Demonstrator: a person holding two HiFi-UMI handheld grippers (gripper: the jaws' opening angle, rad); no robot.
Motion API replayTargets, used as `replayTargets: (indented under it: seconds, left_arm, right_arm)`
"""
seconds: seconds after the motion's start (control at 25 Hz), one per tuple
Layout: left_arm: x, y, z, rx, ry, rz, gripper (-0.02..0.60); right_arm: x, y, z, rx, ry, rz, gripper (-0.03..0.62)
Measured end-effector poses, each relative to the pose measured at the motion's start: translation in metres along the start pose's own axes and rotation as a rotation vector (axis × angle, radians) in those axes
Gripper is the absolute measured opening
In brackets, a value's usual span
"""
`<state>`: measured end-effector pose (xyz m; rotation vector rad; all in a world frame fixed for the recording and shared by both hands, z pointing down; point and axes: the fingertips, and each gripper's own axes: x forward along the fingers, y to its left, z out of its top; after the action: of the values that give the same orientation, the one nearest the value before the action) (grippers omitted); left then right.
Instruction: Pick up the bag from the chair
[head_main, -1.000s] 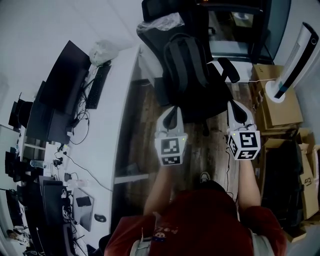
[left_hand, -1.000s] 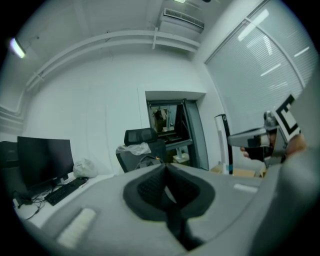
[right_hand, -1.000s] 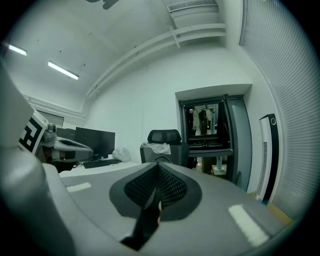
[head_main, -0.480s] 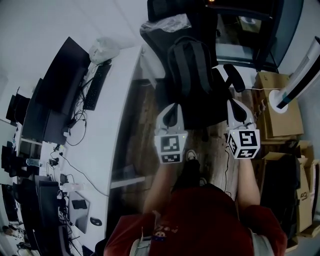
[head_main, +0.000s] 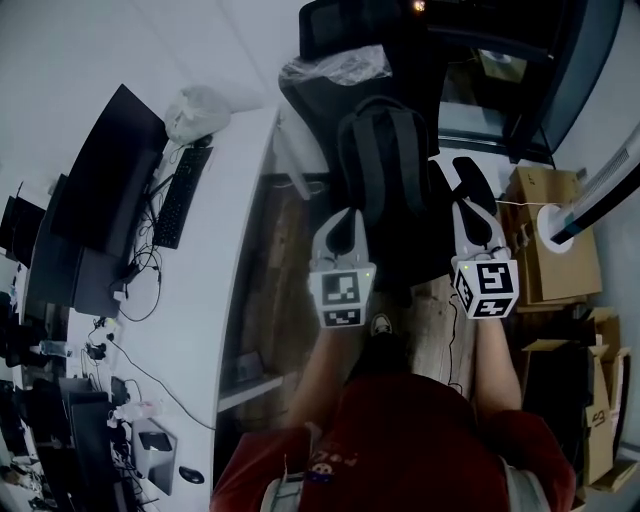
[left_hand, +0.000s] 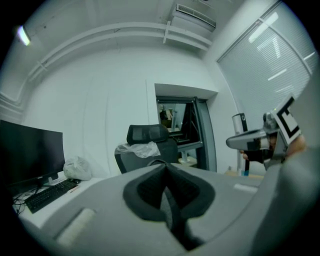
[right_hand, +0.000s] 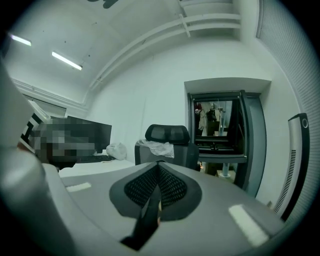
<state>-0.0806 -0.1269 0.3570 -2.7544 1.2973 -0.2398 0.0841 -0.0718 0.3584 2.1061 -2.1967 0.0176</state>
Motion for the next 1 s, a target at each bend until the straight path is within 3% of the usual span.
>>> replayTargets:
  seconds: [0.56, 1.0]
  left_arm:
    - [0.13, 0.098, -0.027, -0.056, 0.05, -0.013, -0.003]
    - [0.189, 0.135, -0.023, -0.053, 0.035, -0.034, -0.003]
  right_arm:
    - [0.167, 0.002, -0.008, -0.009, 0.085, 0.022, 0.0]
    - [0.228, -0.011, 0.003, -0.05, 0.087, 0.0, 0.0]
